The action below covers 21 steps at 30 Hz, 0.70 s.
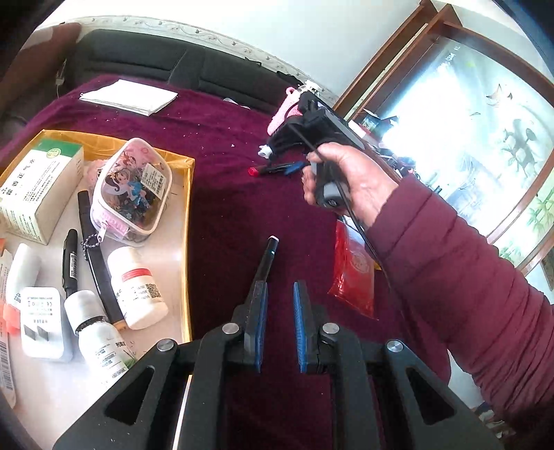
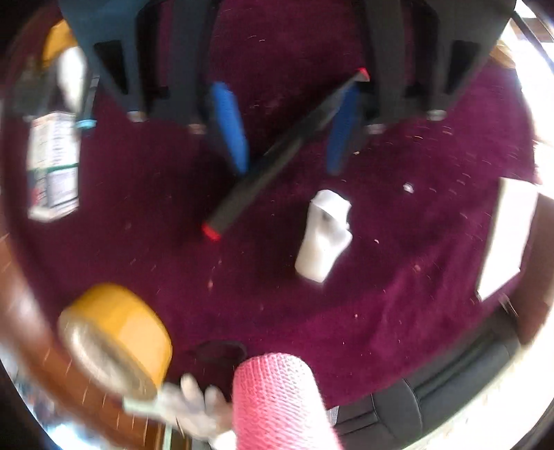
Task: Organize objects
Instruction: 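Grasp the black red-tipped marker with the right gripper, then grasp a black marker with left and carry it over the tray while right holds its marker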
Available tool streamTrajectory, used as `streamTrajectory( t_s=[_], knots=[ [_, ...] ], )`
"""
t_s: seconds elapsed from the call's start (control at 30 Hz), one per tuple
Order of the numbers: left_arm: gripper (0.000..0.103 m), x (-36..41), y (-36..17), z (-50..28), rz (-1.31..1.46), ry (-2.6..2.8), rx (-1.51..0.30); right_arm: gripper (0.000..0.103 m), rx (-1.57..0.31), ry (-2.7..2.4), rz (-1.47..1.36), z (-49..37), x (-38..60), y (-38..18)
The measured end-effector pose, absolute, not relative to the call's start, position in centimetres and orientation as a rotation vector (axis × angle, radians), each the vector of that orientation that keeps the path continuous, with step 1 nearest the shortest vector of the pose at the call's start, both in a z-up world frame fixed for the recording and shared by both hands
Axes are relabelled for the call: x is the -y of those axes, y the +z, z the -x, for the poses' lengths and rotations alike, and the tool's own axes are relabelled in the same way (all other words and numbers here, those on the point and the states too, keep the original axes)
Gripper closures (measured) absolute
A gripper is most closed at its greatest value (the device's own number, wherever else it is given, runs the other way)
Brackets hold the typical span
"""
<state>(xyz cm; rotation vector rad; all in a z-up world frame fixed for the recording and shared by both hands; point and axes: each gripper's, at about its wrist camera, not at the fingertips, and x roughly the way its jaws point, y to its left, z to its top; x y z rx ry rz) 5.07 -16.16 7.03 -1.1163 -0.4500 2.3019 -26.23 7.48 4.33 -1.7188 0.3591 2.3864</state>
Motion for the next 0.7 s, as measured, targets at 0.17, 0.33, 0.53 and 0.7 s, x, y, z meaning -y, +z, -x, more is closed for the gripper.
streamTrajectory(
  t_s=[0.17,0.33,0.53,0.7],
  knots=[
    [0.090,15.4,7.1,-5.4,1.146,2.351,0.372,0.091,-0.332,2.426,1.780,22.6,-8.3,4.4],
    [0.071,13.7,7.2,-5.6,1.200,2.388,0.255,0.091,-0.292,2.486,1.890,15.4,-10.1,4.4],
    [0.057,9.7,7.0,-4.5,1.223,2.485,-0.002,0.091,-0.395,2.590,2.015,6.8,-10.4,4.6],
    [0.058,6.2,4.8,-2.6,1.330,2.461,-0.152,0.091,-0.560,2.626,2.072,3.1,-11.4,4.2]
  ],
)
